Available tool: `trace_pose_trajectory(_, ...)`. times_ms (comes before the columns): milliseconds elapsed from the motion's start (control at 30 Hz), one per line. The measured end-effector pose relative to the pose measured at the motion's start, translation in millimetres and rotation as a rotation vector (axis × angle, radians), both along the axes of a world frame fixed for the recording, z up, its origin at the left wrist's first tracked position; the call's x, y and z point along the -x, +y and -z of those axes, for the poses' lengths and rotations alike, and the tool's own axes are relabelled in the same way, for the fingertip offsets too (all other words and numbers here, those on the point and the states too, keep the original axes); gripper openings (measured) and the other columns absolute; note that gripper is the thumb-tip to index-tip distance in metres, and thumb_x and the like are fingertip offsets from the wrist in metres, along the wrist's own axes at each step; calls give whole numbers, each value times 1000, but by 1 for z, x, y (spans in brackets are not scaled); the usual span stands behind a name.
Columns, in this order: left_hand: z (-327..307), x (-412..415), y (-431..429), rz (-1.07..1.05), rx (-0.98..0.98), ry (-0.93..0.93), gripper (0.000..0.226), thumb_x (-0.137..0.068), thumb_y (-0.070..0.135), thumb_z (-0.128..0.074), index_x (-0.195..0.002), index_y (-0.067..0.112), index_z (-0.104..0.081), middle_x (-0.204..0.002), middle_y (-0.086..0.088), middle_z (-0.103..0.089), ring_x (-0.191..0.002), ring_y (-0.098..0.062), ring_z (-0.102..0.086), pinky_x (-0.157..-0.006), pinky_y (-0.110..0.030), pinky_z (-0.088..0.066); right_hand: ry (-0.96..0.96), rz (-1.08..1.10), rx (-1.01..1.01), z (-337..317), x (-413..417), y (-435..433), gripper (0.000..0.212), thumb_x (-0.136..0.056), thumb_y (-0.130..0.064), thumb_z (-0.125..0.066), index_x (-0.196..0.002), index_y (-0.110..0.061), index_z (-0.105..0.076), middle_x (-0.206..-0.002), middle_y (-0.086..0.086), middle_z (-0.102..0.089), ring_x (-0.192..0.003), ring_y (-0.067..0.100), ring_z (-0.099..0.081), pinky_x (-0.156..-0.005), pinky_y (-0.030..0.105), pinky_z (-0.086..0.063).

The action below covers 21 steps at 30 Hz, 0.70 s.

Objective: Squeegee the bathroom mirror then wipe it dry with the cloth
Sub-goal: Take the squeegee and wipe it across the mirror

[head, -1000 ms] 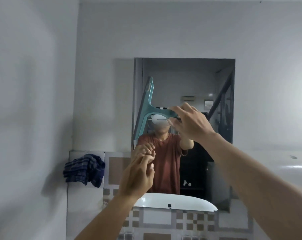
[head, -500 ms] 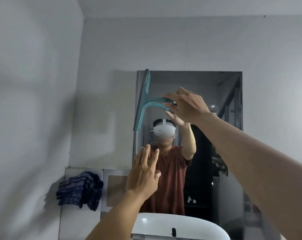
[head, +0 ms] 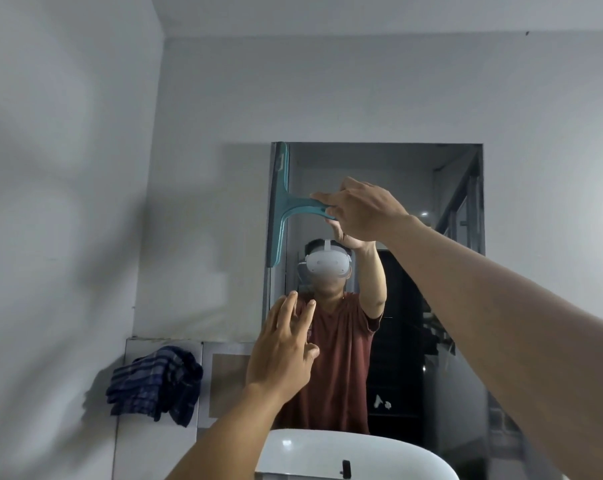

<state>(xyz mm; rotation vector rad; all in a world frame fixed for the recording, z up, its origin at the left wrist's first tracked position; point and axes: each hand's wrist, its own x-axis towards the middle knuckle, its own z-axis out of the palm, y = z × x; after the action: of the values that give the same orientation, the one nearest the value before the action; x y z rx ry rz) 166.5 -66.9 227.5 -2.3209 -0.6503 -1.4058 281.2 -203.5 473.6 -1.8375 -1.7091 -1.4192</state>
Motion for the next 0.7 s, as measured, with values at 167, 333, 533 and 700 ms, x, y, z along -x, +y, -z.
trace_pose_trajectory(167,1,1,2,2,-18,-8,87,-79,42,-78,-154,21,-38,-158,-15,-36,-145,-36,-38,-111,-45,-45,15,36,-11,-2,-5,-5,42,-108,-35,-33,-148,-44,-42,-100,1,-46,-80,21,-54,-70,34,-41)
trace_pose_trajectory(333,0,1,1,10,16,11,88,-81,42,-77,-156,22,-35,-160,-15,-33,-148,-35,-33,-111,-47,-46,46,64,-23,-2,-19,-16,45,-107,-33,-37,-150,-47,-35,-104,5,-51,-82,23,-57,-66,33,-40)
trace_pose_trajectory(533,-4,4,-3,11,12,6,89,-79,42,-80,-154,21,-38,-158,-16,-37,-145,-36,-38,-109,-46,-48,125,90,-43,3,-38,-34,46,-108,-32,-36,-152,-44,-32,-106,5,-53,-82,21,-59,-68,33,-47)
trace_pose_trajectory(700,-6,4,-5,-29,-21,11,98,-73,44,-84,-155,20,-36,-154,-21,-40,-140,-41,-44,-112,-48,-44,151,92,-68,7,-45,-47,44,-108,-36,-38,-151,-47,-34,-111,5,-55,-87,22,-62,-75,39,-56)
